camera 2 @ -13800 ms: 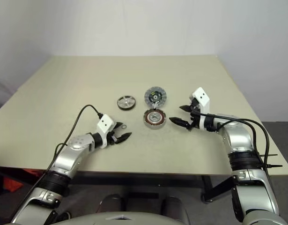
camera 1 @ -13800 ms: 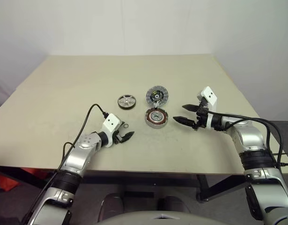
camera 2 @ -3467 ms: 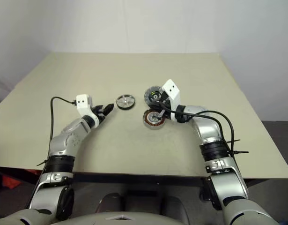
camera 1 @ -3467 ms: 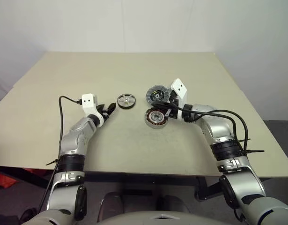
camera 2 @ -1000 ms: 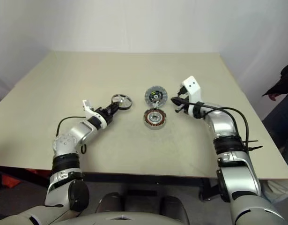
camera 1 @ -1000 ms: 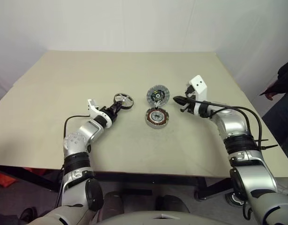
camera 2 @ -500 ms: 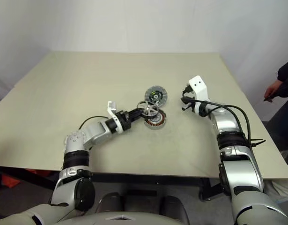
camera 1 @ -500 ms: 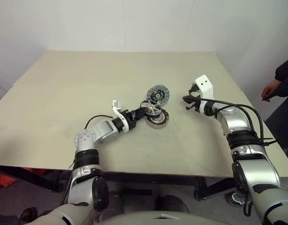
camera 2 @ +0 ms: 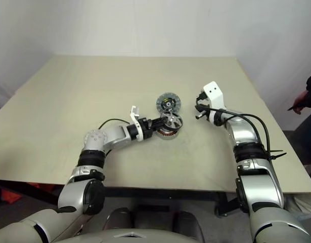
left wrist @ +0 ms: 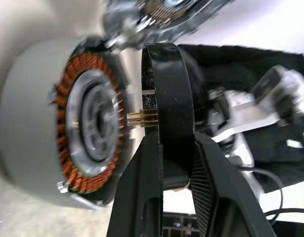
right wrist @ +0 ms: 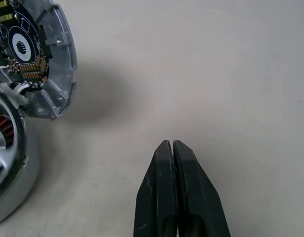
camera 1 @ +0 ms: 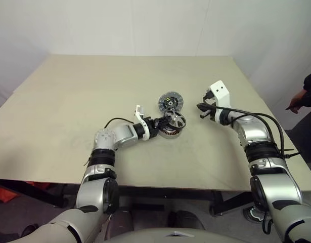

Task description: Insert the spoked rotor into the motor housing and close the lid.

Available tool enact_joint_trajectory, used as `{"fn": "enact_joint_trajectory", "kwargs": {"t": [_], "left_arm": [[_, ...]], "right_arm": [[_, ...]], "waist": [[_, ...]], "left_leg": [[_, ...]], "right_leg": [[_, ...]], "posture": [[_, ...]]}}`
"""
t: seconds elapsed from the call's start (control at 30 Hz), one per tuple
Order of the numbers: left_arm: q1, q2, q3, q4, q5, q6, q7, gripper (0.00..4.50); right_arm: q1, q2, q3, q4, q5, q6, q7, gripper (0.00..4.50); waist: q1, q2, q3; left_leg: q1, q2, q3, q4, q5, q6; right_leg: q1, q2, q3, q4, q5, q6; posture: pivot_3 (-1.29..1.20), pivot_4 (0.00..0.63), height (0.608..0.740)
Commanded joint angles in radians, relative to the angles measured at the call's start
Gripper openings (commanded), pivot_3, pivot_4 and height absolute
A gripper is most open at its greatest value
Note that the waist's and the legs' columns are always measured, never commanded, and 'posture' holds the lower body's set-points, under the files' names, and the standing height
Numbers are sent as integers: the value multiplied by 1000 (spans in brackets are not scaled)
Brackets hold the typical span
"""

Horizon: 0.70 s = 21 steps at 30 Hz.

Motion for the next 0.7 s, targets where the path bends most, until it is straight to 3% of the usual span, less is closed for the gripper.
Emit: {"fn": "enact_joint_trajectory", "kwargs": {"t": [0.03,0.43,0.67,0.7], "left_arm": [[-6,5,-10,-16,17,1,-45,443],[23,8,4,-50,55,-10,-73,443],[45,14,37,-82,48,-8,-46,2620],[45,11,46,-80,53,-17,-29,2620]], "right_arm": [[-13,-6,-25,-49,10,-4,-6,0],[-26,-1,-18,-23,0,-19,-4,0],[-38,4,-13,-1,-8,-35,-3,0],[-39,5,-13,2,-9,-38,-1,0]], "waist": [[0,0,0],[-2,0,0],[-2,0,0],[-2,0,0]], "left_leg": [[0,0,0,0,0,0],[0,0,0,0,0,0],[1,0,0,0,-1,1],[1,0,0,1,-2,3]], "right_leg": [[0,0,0,0,0,0],[0,0,0,0,0,0],[0,0,0,0,0,0],[1,0,0,0,0,0]], "posture": [[0,0,740],[0,0,740],[0,0,740],[0,0,740]]}}
